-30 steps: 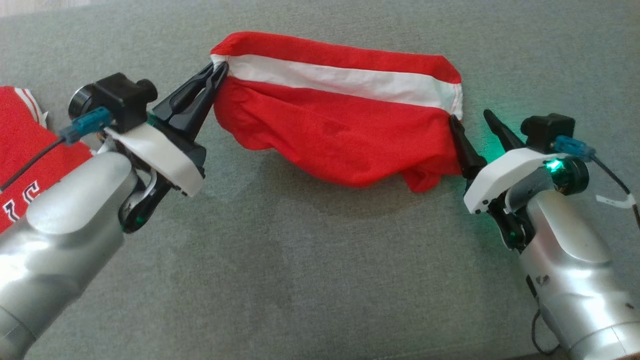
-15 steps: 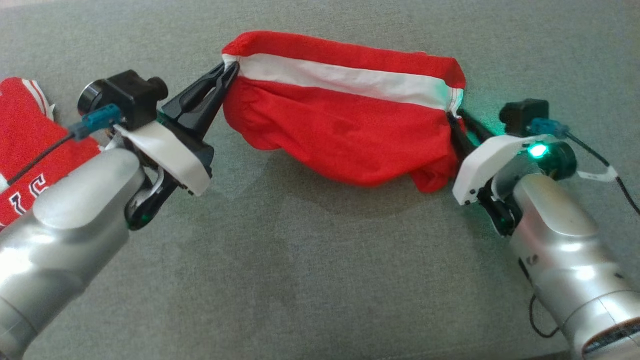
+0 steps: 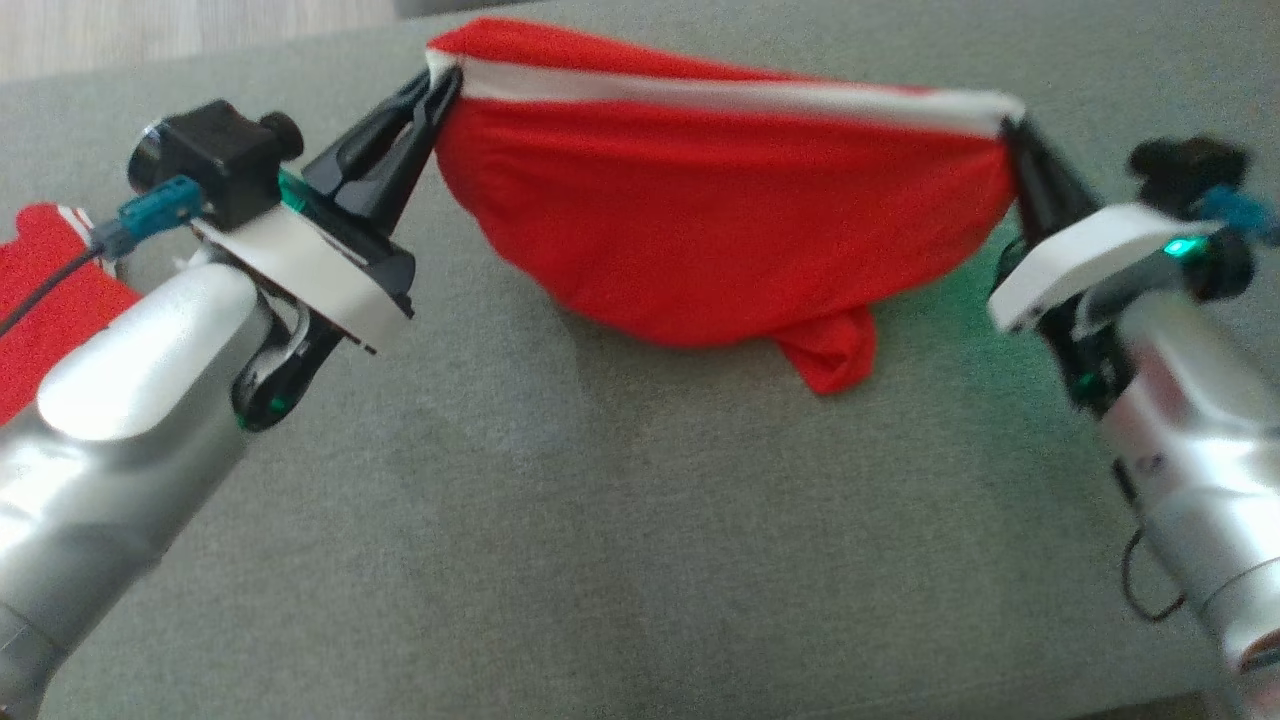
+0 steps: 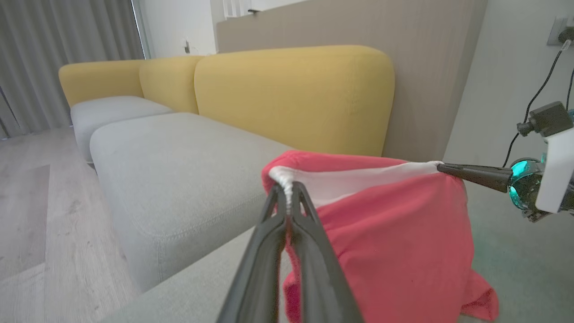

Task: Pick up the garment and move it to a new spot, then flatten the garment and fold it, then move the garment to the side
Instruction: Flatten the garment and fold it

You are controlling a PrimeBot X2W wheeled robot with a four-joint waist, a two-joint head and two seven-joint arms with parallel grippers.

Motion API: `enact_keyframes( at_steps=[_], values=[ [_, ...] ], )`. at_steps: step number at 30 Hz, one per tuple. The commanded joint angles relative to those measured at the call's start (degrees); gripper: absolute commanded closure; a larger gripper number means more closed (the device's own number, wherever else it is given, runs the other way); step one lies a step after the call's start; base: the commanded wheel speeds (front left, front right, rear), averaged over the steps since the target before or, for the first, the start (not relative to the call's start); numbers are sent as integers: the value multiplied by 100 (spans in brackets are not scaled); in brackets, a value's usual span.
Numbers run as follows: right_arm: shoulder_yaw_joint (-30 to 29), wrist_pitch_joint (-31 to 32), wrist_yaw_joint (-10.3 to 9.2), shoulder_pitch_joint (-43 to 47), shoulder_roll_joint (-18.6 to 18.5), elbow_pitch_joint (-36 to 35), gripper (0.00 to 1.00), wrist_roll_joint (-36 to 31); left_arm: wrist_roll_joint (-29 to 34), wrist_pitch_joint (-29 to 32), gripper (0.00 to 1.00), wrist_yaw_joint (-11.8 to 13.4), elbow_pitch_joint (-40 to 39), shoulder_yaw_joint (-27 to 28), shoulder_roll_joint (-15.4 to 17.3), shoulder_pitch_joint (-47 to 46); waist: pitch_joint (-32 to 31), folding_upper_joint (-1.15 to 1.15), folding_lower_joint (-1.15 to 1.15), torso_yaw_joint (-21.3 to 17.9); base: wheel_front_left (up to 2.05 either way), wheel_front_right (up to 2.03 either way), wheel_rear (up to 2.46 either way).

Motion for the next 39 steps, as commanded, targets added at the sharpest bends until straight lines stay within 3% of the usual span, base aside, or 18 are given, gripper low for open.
enact_keyframes(
  at_steps=[1,8,12,16,20,23,26,29,32,39],
  values=[
    [-62,-110,-4,-180,-177,-284,100,127,80,-69,100,10,-187,458,231,-168,-200,0,0,-105,0,0,0],
    [-592,-170,-4,-438,-889,-1264,100,277,375,-70,100,10,-907,1011,327,-272,-475,0,0,-297,0,0,0],
    [-747,-144,-4,-956,-1071,-1624,100,29,675,93,100,10,-990,851,296,-955,-252,0,0,-336,0,0,0],
    [-871,31,-4,-1786,-1073,-1626,100,-367,880,329,100,10,-625,689,-19,-1998,289,0,0,-299,0,0,0],
    [-1239,-23,-4,-2691,-974,-1389,100,-841,1341,156,100,12,201,653,-415,-3057,858,0,0,-274,0,0,0],
    [-1628,-120,-4,-3244,-937,-1268,100,-1217,1683,-36,100,95,723,890,-734,-3658,1149,0,0,-265,0,0,0],
    [-1882,-153,-4,-3472,-919,-1296,100,-1407,1922,-64,100,178,707,1216,-892,-3891,1269,0,0,-254,0,0,0],
    [-2154,-169,-4,-3518,-853,-1470,100,-1546,2245,-68,100,171,265,1809,-963,-3647,1341,0,0,-259,0,0,0],
    [-2279,-172,-4,-3117,-784,-1747,100,-1536,2535,-69,100,72,-178,2035,-902,-2969,1334,0,0,-246,0,0,0],
    [-2180,-107,-4,-838,-703,-2635,100,-1128,3342,-70,100,16,-1230,1952,-628,-672,1210,0,0,-285,0,0,0]
  ],
)
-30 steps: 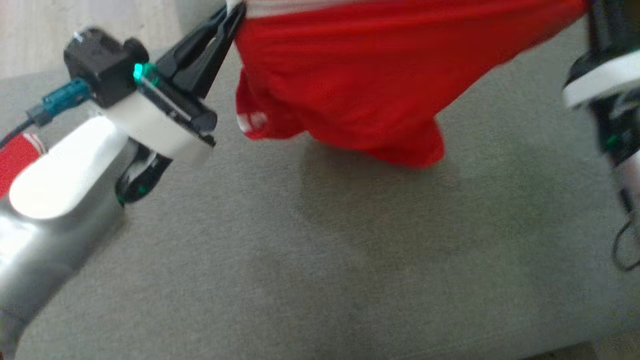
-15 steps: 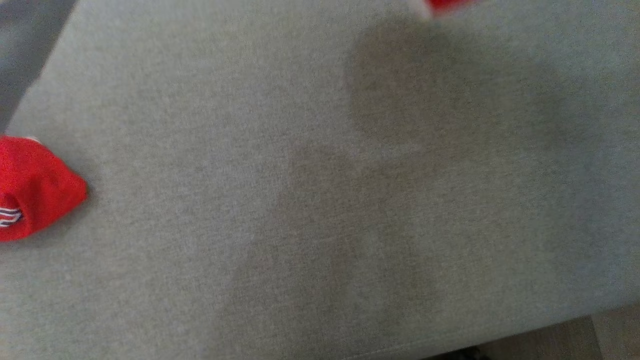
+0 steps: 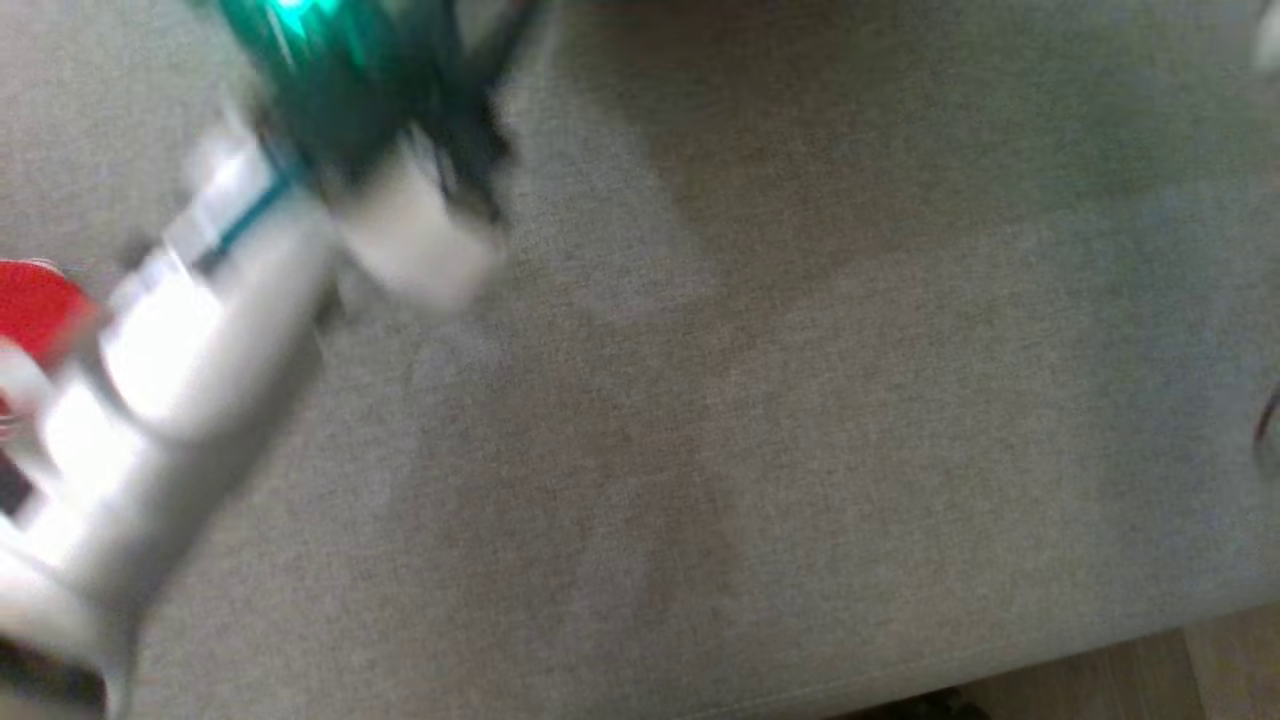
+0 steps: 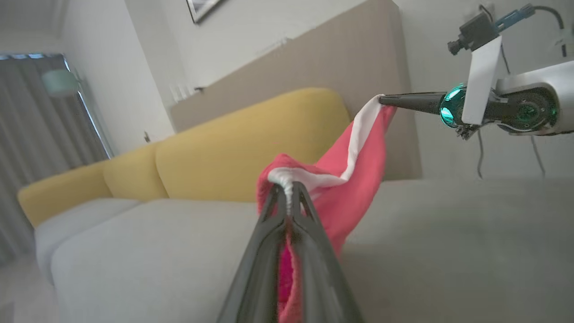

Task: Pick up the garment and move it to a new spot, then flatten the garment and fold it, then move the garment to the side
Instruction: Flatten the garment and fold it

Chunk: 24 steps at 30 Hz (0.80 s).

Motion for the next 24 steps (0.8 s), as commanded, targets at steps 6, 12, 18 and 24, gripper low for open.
enact_keyframes(
  at_steps=[6,12,18,24],
  values=[
    [-518,274,-4,2648,10,-1393,100,142,461,-6,100,-29,-625,54,147,2174,-437,0,-1,-71,0,0,0],
    [-1356,895,-4,5003,282,-3081,100,26,627,-6,100,-21,-650,-13,149,3931,-878,0,-1,-206,0,0,0],
    [-2265,1562,-4,6682,635,-4804,100,-4,628,-6,100,-25,-861,-73,89,4713,-1047,0,-1,-139,0,0,0],
    [-2670,2029,-4,6634,831,-5345,100,-139,281,-6,100,-29,-1042,159,-294,4644,-1034,0,-1,112,0,0,0]
  ],
)
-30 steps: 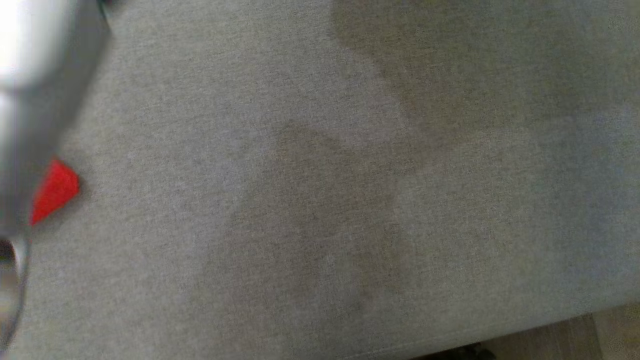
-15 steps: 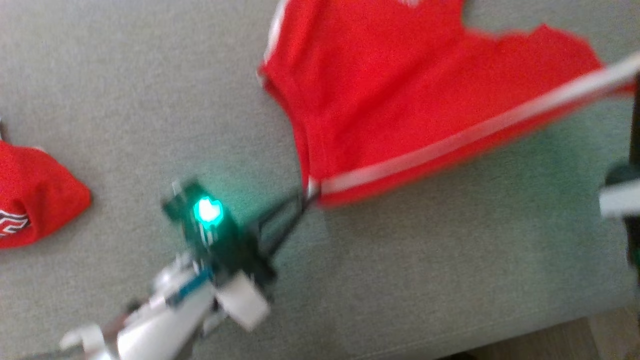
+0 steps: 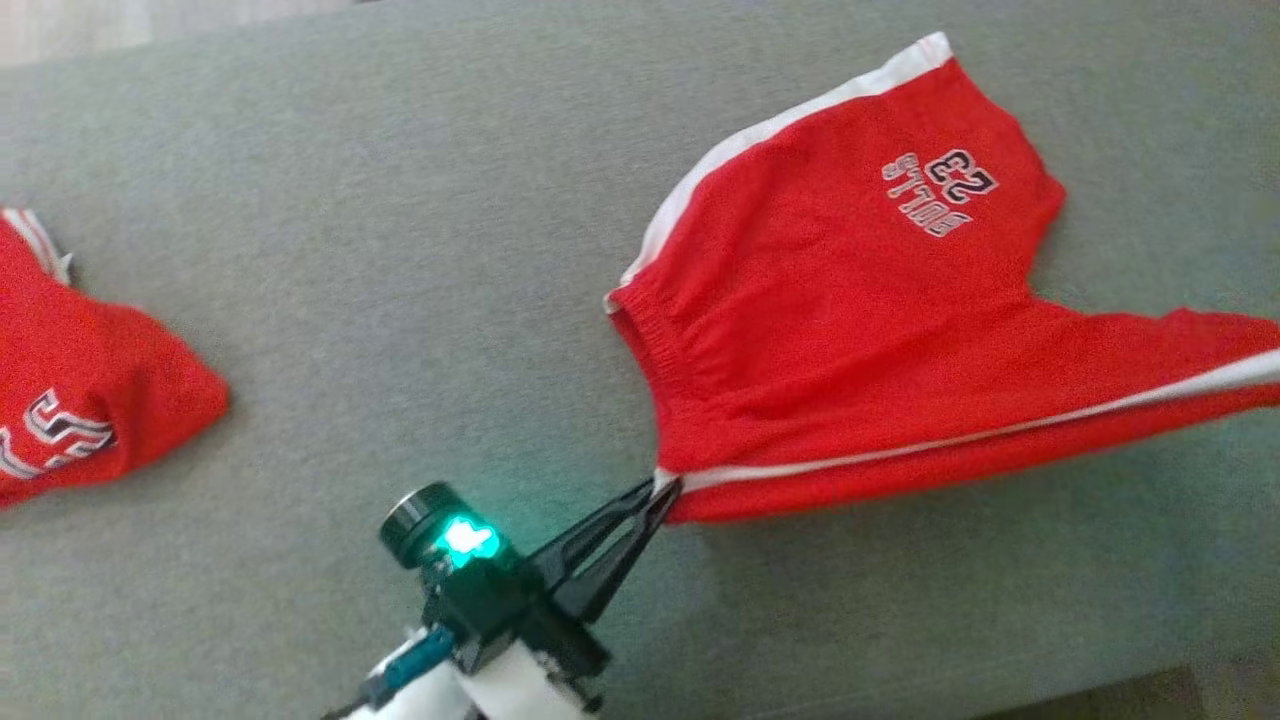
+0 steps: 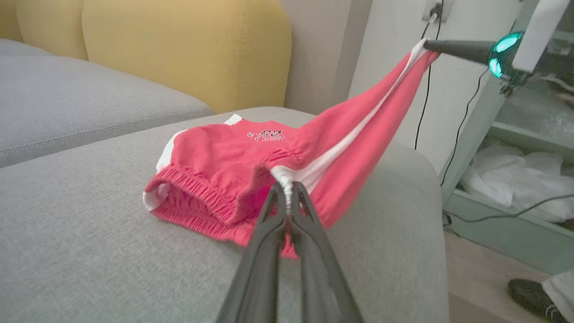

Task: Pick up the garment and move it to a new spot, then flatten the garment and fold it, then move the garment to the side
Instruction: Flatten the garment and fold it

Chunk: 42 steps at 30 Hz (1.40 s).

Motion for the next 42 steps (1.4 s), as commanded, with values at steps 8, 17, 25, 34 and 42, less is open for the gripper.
enact_keyframes(
  at_steps=[8,17,25,34,42],
  values=[
    [-46,501,-4,-1552,-642,821,100,-333,-912,-12,100,11,202,-41,-456,-1231,259,-1,1,520,0,0,0],
    [782,835,-4,-3208,-1147,2140,100,-437,-1484,-12,100,11,994,-404,-501,-2392,621,-1,1,724,0,0,0],
    [1456,688,-4,-4480,-1468,3457,100,-666,-1731,-12,100,10,1377,-466,-606,-2989,973,-1,1,842,0,0,0],
    [1994,233,-4,-5299,-1405,4616,0,-591,-1983,-12,77,10,1700,-480,-697,-3213,1116,-1,1,928,0,0,0],
    [2103,-315,-4,-4959,-1367,4816,0,78,-1516,-12,0,63,1590,265,-894,-2787,919,-1,1,1026,0,0,0]
  ],
)
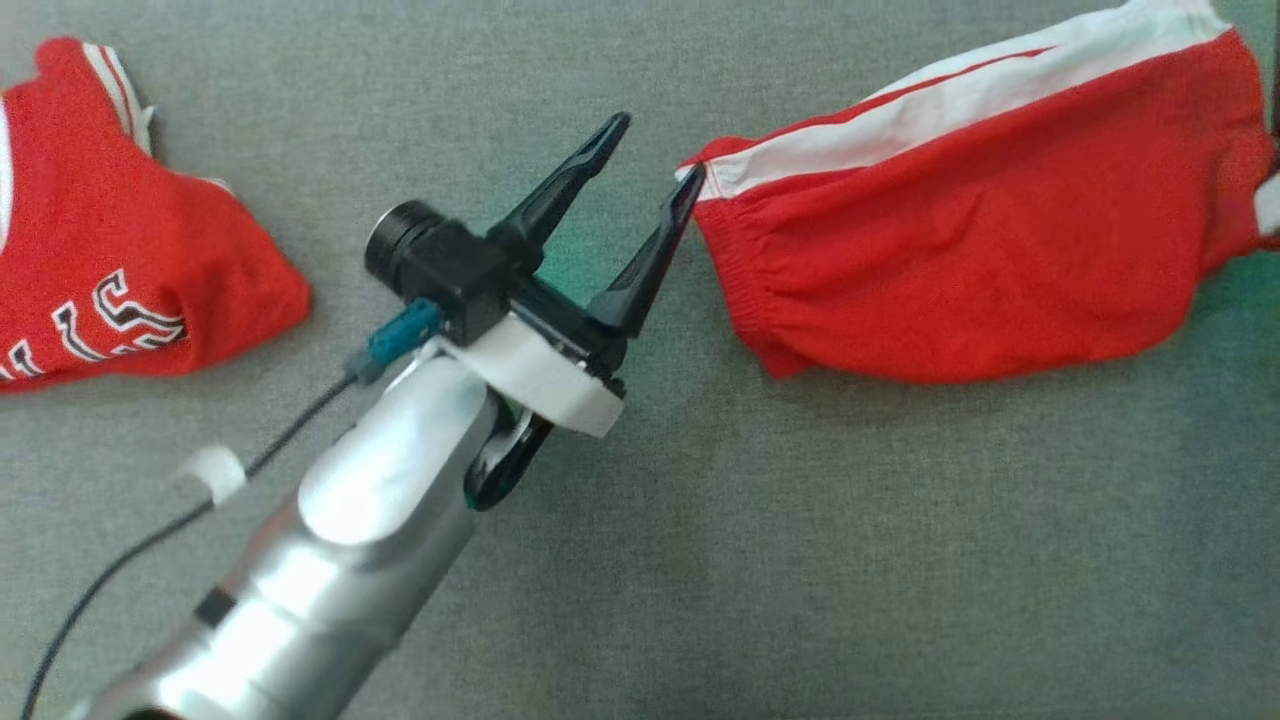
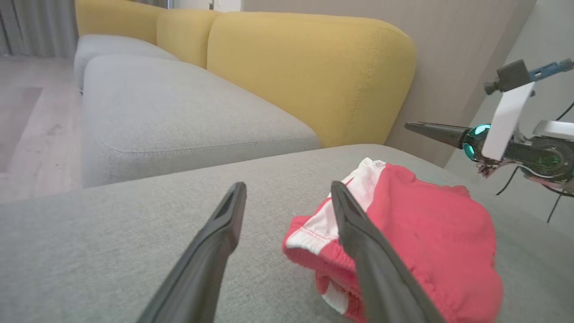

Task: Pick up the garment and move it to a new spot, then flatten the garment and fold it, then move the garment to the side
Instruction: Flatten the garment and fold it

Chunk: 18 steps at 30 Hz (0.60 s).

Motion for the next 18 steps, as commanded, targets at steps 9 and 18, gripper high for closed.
enact_keyframes(
  at_steps=[9,18],
  values=[
    [191,74,-4,1136,-386,-131,0,591,1656,-13,0,1277,-1211,1626,-177,1509,-465,0,0,167,0,0,0],
    [-393,170,-4,1218,-445,839,0,656,2307,-13,0,1593,-2325,2543,-468,2871,-676,0,0,705,0,0,0]
  ],
)
